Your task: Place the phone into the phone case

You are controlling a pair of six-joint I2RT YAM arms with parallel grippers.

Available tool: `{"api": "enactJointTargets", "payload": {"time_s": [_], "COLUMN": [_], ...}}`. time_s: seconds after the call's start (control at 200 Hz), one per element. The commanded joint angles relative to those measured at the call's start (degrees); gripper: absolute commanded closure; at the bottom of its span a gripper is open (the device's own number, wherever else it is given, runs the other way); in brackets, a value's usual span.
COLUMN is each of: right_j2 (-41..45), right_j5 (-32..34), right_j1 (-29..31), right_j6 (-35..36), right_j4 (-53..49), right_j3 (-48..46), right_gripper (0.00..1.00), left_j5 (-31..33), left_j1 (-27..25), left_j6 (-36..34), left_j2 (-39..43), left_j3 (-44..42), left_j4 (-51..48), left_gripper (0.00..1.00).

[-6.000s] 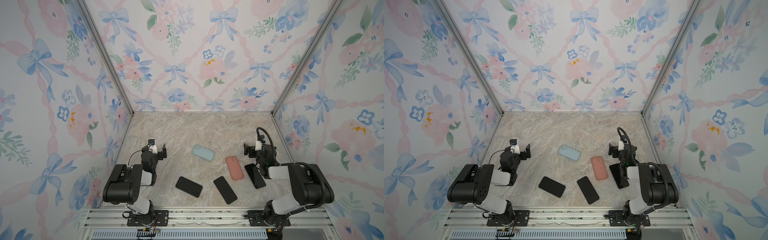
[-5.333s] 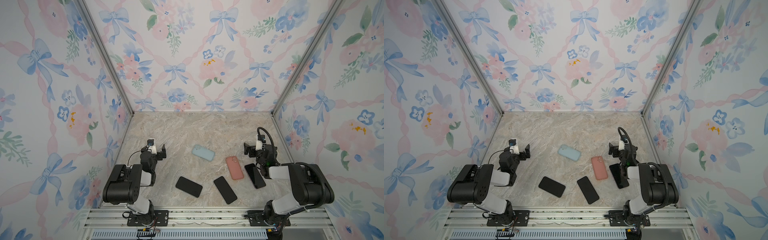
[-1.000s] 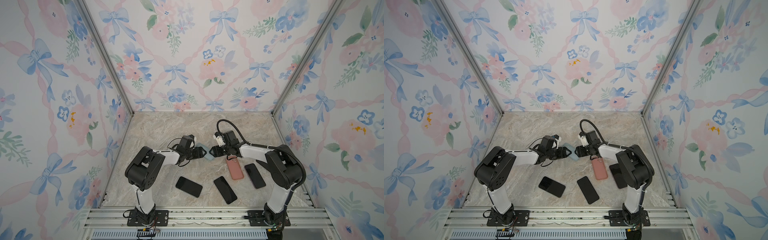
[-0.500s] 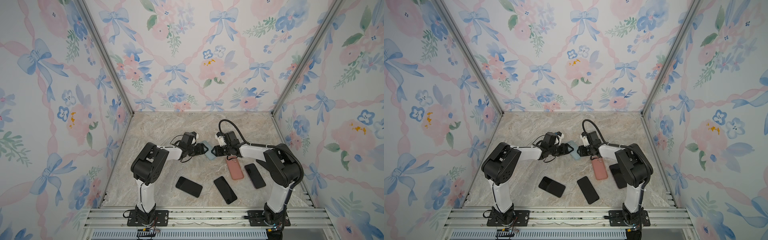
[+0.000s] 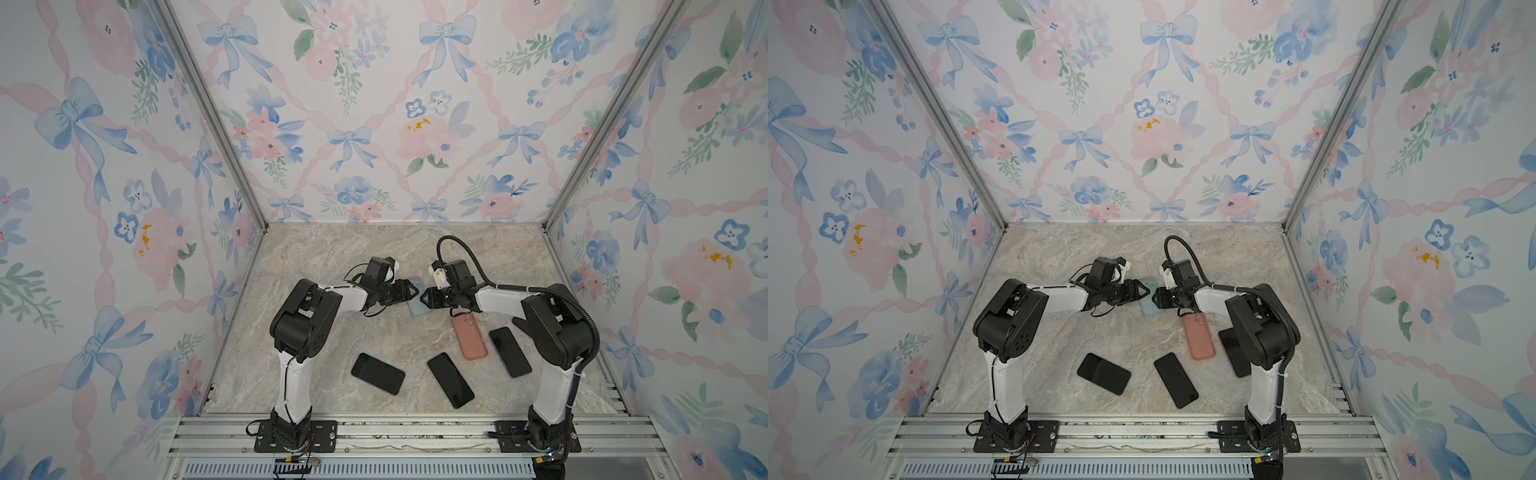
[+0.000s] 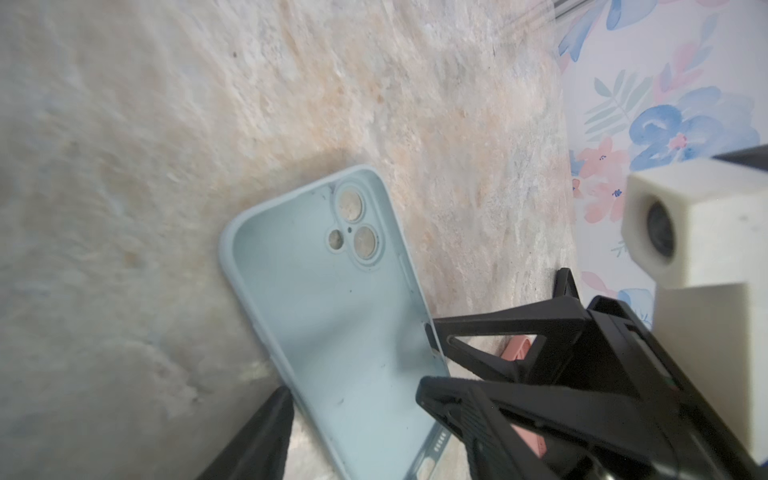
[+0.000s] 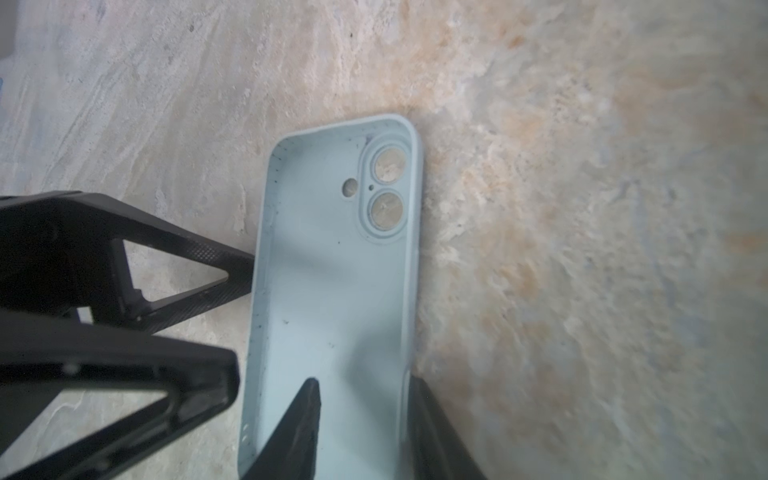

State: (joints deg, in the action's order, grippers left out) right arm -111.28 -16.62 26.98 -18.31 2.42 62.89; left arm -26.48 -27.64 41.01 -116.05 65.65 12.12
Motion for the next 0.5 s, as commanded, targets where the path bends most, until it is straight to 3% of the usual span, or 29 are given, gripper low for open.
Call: {"api": "enactJointTargets", "payload": {"time_s": [0.0, 0.495], "right_j2": [-2.84, -8.32], "right_j5": [-0.60, -1.94], "right_j1": [-0.22, -1.59], "right_j6": [-1.28, -1.73], "right_j4": [-1.10, -2.41], "right_j3": [2.32, 10.37], "right_gripper": [0.62, 0.61], "left_j5": [-1.02, -1.04], "left_j1": [0.65, 2.85], "left_j6": [-0.23, -0.15], "left_j2": [-1.93, -4.62], "left_j3": [2.31, 7.06], "left_j4": [-2.80, -5.14], "left_gripper": [0.34, 0.34]}}
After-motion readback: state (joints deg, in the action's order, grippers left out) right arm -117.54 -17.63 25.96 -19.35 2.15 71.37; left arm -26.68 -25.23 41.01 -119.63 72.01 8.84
